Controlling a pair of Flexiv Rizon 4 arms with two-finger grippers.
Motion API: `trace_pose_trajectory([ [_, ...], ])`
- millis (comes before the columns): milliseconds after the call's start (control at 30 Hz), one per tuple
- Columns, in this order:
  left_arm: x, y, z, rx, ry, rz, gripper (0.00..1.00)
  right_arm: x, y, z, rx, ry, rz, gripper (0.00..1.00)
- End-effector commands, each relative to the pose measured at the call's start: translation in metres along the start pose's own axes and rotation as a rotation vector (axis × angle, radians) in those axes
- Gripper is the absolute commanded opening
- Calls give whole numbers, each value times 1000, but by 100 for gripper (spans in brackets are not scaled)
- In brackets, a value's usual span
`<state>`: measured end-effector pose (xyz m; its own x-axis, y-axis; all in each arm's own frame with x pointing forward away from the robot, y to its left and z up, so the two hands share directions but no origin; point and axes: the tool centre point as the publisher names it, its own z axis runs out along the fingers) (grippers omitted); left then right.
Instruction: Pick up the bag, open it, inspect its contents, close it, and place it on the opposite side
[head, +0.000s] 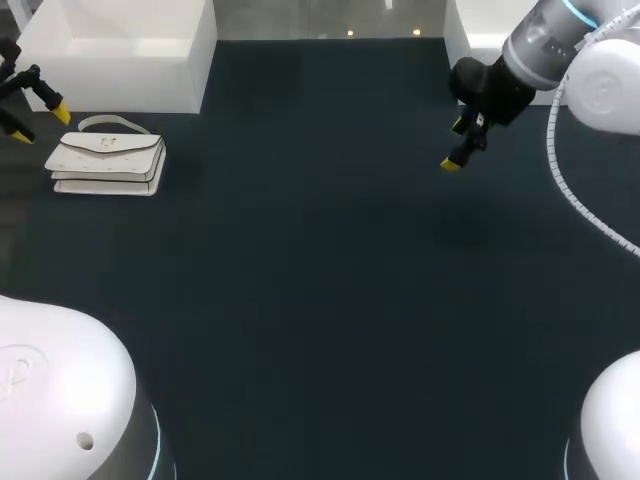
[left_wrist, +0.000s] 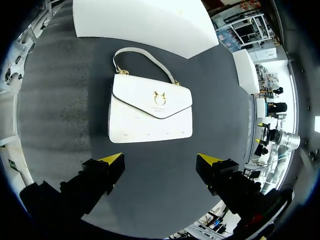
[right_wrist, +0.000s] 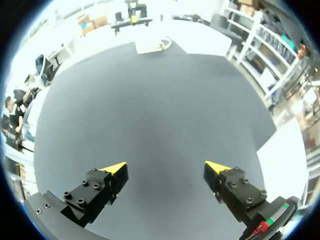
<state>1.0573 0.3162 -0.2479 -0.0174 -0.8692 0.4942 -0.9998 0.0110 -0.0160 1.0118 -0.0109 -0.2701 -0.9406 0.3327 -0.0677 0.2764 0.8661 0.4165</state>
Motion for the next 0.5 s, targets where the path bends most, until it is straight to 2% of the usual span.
trace_pose_trajectory([
  [33,-11,-12,0,-17,171,-4,100,-7,5,18,-3,26,-16,100],
  [167,-17,-17,0,-17,229,2,100,-9,9,29,-51,76,-47,100],
  [500,-20,-23,5,-21,269,26,100,-19,21,49,-130,129,-144,100],
])
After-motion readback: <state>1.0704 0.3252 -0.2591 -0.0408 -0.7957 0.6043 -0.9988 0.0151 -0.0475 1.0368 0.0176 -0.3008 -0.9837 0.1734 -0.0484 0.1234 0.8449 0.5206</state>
